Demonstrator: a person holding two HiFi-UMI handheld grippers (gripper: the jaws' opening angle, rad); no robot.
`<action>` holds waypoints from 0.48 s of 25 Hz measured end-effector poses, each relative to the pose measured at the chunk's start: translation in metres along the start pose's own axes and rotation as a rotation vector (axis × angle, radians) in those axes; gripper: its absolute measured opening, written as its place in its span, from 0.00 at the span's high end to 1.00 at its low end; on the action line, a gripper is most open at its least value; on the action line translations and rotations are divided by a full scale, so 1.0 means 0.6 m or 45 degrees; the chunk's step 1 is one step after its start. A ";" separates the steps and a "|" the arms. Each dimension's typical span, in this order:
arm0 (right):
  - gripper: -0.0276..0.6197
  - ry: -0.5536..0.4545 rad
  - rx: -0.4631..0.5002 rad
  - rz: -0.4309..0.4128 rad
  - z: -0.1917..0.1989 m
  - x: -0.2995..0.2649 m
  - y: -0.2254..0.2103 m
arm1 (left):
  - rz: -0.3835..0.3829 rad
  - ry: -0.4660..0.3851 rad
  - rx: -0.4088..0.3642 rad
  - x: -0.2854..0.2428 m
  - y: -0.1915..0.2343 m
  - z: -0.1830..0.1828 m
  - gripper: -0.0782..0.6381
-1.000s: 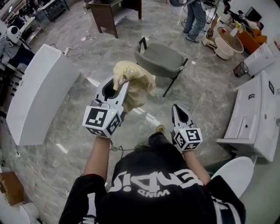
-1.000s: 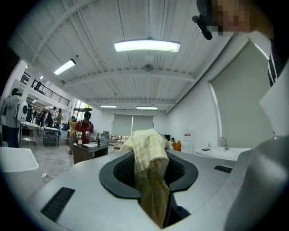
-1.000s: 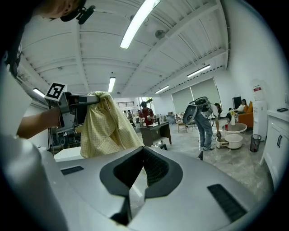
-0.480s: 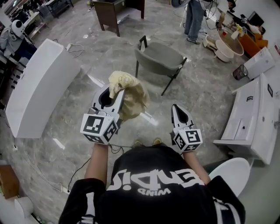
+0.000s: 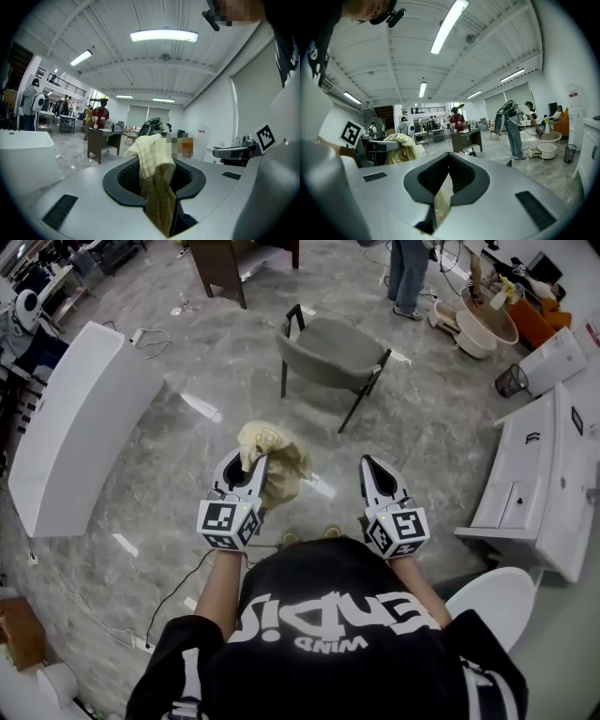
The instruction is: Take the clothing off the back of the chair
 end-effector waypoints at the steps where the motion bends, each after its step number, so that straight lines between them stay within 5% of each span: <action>1: 0.94 0.001 -0.001 -0.004 0.003 0.002 -0.001 | 0.001 0.018 0.009 -0.002 -0.003 0.014 0.71; 12: 0.94 0.019 -0.005 -0.013 0.022 0.008 -0.001 | 0.007 0.085 0.046 0.004 -0.022 0.031 0.70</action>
Point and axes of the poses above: the fingertips, and each gripper's own axes: x backward along the fingers, y to its left, z out of its underside, the point moved 8 cm from there along x, backward along the fingers, and after that the axes turned 4 degrees about x, right-handed, at the moved point
